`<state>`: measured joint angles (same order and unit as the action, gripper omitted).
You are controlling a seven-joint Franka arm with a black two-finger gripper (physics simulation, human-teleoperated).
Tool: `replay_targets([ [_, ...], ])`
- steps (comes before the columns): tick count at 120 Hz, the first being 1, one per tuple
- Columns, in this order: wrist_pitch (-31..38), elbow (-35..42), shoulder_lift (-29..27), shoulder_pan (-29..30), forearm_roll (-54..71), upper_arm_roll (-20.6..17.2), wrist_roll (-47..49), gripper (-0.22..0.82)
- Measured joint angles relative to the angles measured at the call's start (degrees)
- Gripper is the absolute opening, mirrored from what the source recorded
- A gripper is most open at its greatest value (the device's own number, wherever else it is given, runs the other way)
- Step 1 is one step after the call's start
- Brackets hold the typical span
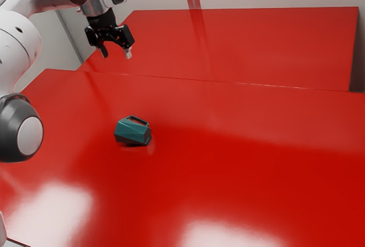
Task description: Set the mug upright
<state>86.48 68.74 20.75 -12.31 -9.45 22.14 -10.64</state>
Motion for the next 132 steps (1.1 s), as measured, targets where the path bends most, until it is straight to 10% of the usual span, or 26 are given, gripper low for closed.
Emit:
replay_targets([
  [23, -0.12, 2.54, -1.23, 0.74, -0.02, -0.03, 0.13, 0.60],
  [63, 1.91, 28.88, -10.60, 6.00, -5.95, 5.71, -2.40, 0.60],
  [132, 8.88, 24.55, 9.03, 12.21, -33.36, 8.14, -20.68, 0.60],
])
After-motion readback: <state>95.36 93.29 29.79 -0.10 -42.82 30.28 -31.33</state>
